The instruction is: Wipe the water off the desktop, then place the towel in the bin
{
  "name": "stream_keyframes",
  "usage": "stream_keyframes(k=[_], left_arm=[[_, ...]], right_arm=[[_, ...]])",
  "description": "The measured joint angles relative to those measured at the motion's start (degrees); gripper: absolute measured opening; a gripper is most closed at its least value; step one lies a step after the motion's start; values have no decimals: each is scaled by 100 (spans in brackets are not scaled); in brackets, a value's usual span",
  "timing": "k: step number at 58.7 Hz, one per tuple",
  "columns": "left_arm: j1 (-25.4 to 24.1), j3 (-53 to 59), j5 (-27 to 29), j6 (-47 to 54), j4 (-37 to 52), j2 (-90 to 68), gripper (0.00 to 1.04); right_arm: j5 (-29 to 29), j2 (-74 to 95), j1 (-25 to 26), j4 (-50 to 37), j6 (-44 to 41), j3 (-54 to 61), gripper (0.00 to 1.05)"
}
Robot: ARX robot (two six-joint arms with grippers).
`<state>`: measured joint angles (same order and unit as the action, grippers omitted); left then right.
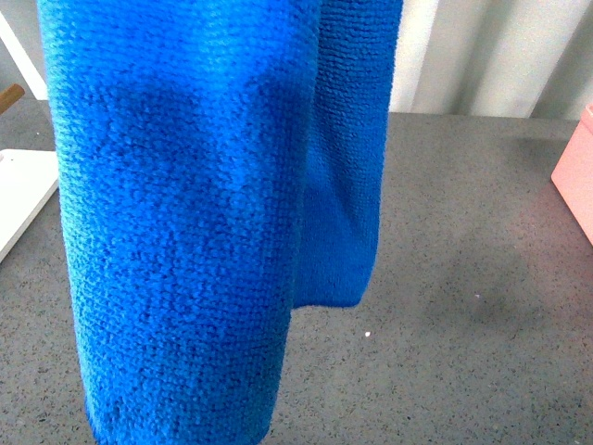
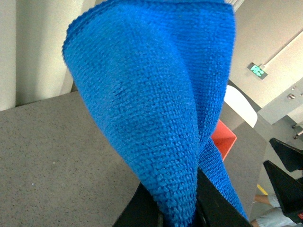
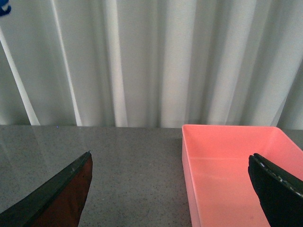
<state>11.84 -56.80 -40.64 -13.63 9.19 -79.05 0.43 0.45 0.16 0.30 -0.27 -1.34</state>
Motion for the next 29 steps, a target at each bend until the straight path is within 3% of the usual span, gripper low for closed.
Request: stream_keyframes(k=[4,9,14,18,21,29], left_arm=[[7,0,37,0,4,-68,5],[4,0,57,0,7,-85,5],[4,0,55,2,17,-81,5],[4,0,59,2,17,-83,5],[2,0,61,4,17,-83,5],[7,0,52,2,17,-83,5]], right_arm=[[404,555,85,717,275,-317,98],[1180,1742,238,450,302,-564,98],[2481,3198,385,-492,109,-885,98],[3965,4413,382,-1602,155,-1220,98],[4769,5060,326,-2417,407,-1392,98],[5602,6398,76,-4256,1161,-1823,98]])
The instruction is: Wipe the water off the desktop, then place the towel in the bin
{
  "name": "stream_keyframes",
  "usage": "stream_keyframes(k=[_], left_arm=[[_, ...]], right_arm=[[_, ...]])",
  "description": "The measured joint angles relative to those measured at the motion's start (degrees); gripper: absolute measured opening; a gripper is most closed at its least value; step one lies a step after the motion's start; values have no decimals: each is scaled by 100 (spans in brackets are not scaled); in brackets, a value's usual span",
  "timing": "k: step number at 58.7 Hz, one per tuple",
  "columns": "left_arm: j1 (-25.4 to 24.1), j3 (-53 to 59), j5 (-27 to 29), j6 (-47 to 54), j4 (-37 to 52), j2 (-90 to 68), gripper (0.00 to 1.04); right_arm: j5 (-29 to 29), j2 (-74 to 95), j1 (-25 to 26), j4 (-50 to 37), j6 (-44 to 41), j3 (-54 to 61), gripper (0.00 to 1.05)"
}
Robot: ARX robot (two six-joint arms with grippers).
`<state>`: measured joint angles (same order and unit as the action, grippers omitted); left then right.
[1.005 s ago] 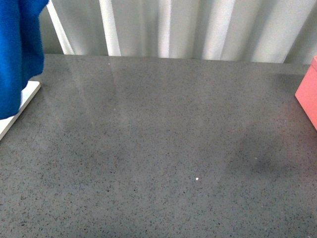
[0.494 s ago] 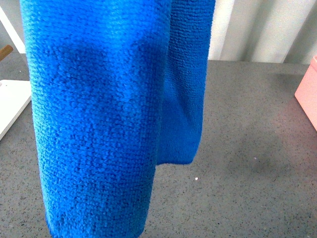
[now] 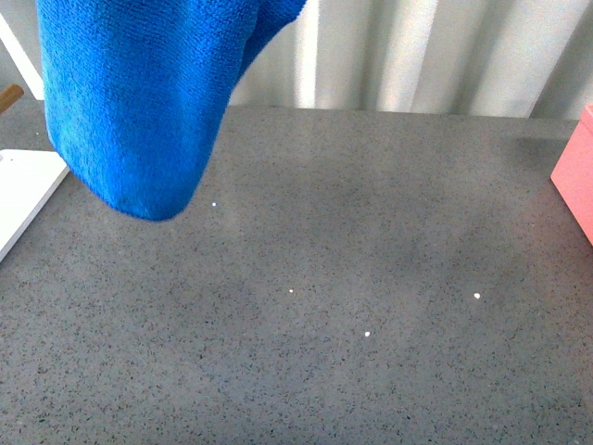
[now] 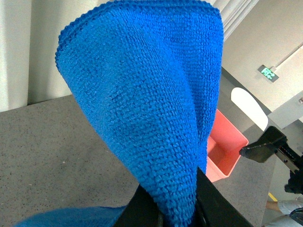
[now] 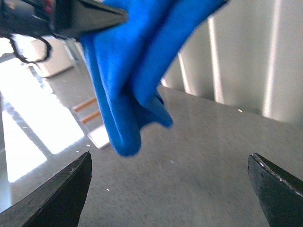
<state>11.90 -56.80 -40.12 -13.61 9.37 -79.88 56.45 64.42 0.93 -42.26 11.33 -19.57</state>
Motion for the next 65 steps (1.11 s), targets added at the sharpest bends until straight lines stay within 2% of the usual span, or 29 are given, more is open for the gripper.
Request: stream_keyframes(k=[9,19,34,54,65], left_arm=[[0,0,4,0,0,0,5],[0,0,4,0,0,0,5],[0,0,4,2,0,0,5],[0,0,4,0,0,0,5],[0,0,7,2,0,0,5]], right_arm=[[175,1670,-343,-1978,1104,-675,98],[170,2804,-629,-2664,1891,-1464,98],[155,3405,-1193,-3095,2487,-2048,98],[26,4113,-1716,-2852,2577,-2732,98],[109,4594,-1958,-3091,2728,-3250,98]])
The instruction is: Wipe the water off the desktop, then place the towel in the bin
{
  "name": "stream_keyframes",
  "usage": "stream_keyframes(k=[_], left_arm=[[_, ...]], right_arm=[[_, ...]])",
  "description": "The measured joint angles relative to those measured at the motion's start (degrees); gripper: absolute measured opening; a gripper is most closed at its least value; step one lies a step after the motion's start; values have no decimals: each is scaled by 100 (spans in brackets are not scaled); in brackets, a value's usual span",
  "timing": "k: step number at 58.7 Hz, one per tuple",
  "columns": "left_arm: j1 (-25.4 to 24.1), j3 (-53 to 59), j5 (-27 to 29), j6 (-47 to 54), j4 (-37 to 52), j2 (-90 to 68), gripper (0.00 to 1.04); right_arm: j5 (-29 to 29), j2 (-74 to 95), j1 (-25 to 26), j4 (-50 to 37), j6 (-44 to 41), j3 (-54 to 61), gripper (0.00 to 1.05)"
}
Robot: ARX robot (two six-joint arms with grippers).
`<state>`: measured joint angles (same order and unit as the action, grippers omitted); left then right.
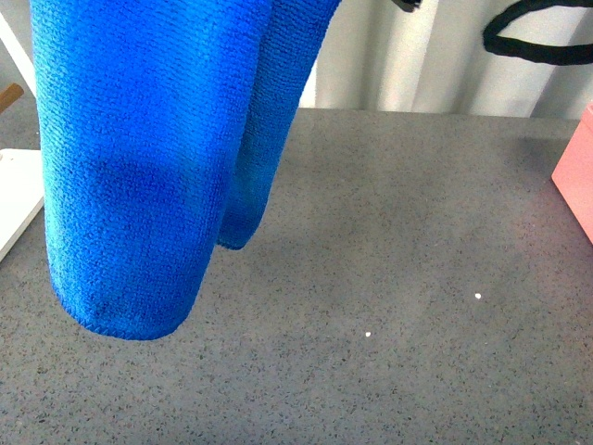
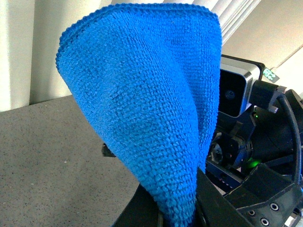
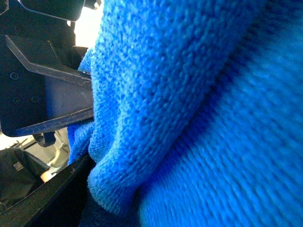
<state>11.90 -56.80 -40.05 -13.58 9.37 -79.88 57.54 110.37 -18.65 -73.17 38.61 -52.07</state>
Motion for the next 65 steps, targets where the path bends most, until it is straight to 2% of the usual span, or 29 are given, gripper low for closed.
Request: stream_keyframes(k=[18,31,41,46,49,58,60,63,65], left_arm=[[-46,0,105,24,0,0,5],[-55,0,155,42,0,-2,5],[-55,0,155,39,0,-4,5],[-52,0,138,42,0,-4,16],[-46,0,103,39,0,-4,27],[-39,0,81,39,0,-4,45],[-37,0,76,39,0,-4,52],[-31,0,63,39,0,-4,63],[-26,0,57,39,0,-4,66]], right_arm=[[-160,487,-380,28,181,-603,98],[-249,505,-428,162,175,-643,70],[-304,503,-424,-87,190,-511,48],[-313,501,-415,-203,203,-452,37],[-343,479,-413,-144,155,-415,27],[-319,413,-398,138,-26,-398,10],[-317,380,-387,269,-136,-398,5],[-321,352,-365,304,-192,-387,4],[-323,341,-354,308,-208,-380,4]])
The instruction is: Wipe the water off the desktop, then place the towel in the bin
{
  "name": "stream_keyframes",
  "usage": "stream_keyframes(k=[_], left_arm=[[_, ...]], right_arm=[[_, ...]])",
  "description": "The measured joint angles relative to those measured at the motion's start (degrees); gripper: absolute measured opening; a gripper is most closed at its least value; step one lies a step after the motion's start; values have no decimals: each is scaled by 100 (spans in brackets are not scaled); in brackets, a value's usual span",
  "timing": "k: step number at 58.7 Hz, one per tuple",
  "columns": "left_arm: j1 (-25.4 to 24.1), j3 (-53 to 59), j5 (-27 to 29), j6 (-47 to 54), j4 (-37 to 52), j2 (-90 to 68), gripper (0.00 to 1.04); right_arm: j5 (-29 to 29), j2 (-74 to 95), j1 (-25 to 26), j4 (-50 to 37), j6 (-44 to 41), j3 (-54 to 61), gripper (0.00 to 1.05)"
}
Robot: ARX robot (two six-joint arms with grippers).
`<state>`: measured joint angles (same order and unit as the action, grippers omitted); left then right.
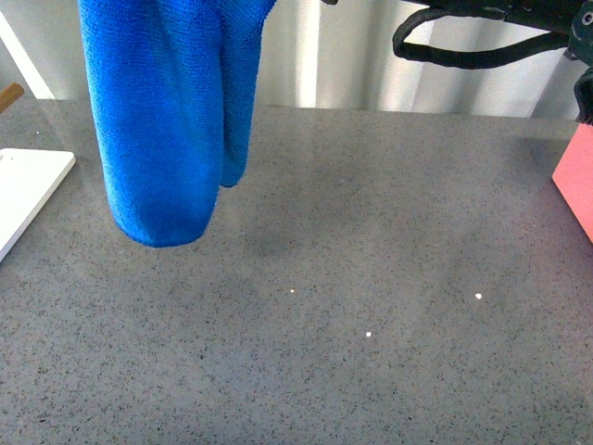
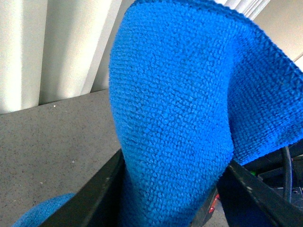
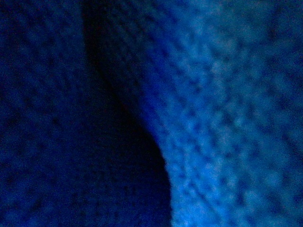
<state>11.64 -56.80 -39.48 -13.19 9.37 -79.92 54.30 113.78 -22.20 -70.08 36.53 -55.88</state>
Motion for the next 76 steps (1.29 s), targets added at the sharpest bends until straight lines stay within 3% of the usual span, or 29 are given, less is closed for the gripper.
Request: stream_keyframes(k=[8,13,14,15,22,26,31,33,45,67,71,76], left_arm=[[9,-2,-39,0,2,2,88],[33,7,85,22,37,4,96],[74,37,260,114,120,15,95],[160,146,885,201,413,68,92],[299,855,3263,737,1631,378,78],[271,1331,4319,953,2087,638,69],[111,1993,5053,1110,2457,1038,54],[68,2138,5049,1130,2514,1126,51],[-343,3589,4708,1235,2933,1974,4],[-710,4638,4371,1274,2948,3040,3],[-951,4769,4013,1279,2879,3237,3],[-1102,4900,3978,1276,2791,3456,3]], right_arm=[[-17,-96,46,-52,-13,98,4],[-15,-140,61,-55,-17,144,4],[-17,-164,68,-50,-31,162,4],[-17,-173,72,-46,-31,170,4],[-20,-260,94,-50,-35,234,4],[-22,-299,109,-57,-39,286,4],[-15,-378,146,-90,-48,391,4],[-17,-400,155,-90,-52,404,4],[-22,-568,192,-142,-83,704,4],[-22,-999,365,-175,-162,1204,4],[-28,-1036,402,-245,-162,1287,4],[-42,-1095,444,-249,-162,1360,4]])
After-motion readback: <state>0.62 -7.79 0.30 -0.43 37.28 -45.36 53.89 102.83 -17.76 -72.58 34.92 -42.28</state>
